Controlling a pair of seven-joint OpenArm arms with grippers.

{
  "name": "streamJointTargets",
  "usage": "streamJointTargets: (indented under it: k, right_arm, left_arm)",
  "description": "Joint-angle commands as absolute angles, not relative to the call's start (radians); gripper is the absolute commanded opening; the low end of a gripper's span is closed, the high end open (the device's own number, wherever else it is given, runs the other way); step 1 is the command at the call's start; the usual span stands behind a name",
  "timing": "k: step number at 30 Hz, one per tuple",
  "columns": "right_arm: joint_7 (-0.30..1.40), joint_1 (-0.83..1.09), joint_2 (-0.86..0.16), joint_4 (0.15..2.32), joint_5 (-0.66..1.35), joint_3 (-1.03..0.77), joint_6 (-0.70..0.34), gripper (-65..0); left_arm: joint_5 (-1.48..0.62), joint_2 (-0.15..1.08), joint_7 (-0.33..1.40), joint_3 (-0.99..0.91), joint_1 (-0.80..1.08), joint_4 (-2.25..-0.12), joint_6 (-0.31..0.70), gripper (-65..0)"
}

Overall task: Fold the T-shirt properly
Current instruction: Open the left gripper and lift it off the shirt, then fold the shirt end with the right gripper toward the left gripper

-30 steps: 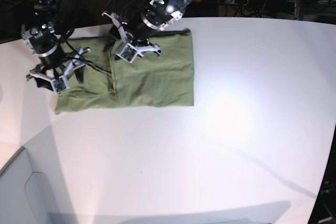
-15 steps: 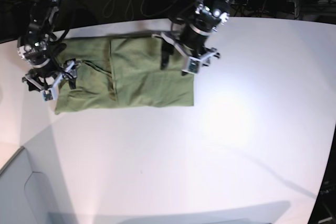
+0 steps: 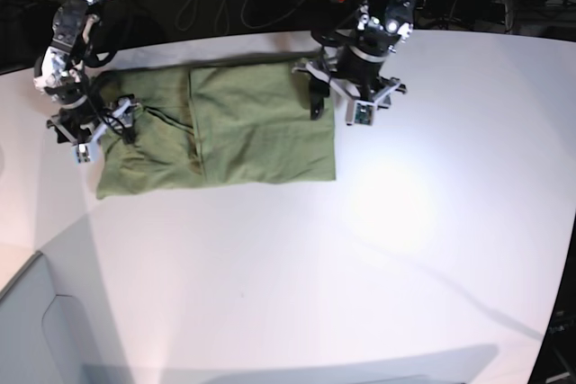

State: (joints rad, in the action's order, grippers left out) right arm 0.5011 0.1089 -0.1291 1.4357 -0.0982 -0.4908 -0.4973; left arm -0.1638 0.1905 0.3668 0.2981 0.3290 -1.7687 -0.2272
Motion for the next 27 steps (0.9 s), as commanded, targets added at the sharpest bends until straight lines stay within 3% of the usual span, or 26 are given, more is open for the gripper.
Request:
streamJointTargets:
  k: [1,5,8,20,27]
  right_arm:
    - [0.541,0.11,-0.136,1.435,-0.136,-0.49,-0.544,-31.6]
    - [0.545,0.105,-0.134,1.437,-0.136,-0.495,-0.616,-53.5]
    - [0.545,0.101,-0.134,1.442,-0.136,-0.496,-0.616,-65.0]
    - [0.547,0.124,-0.088,1.773,-0.14,-0.486,-0.625,-65.0]
    - [0.547,0.191,-0.058,1.946,-0.142,-0.326,-0.622,-65.0]
  left_arm:
    - [-0.163,0.186,0.343,0.298,0.325,-1.779,-0.223,-29.6]
    - [-0.163,0.185,0.343,0.298,0.323,-1.764,-0.223,-29.6]
    - [-0.163,0.185,0.343,0.297,0.32,-1.733,-0.223,-29.6]
    - [-0.163,0.182,0.341,0.305,0.266,-1.638,-0.223,-29.6]
    - [-0.163,0.182,0.343,0.305,0.263,-1.635,-0.223,-29.6]
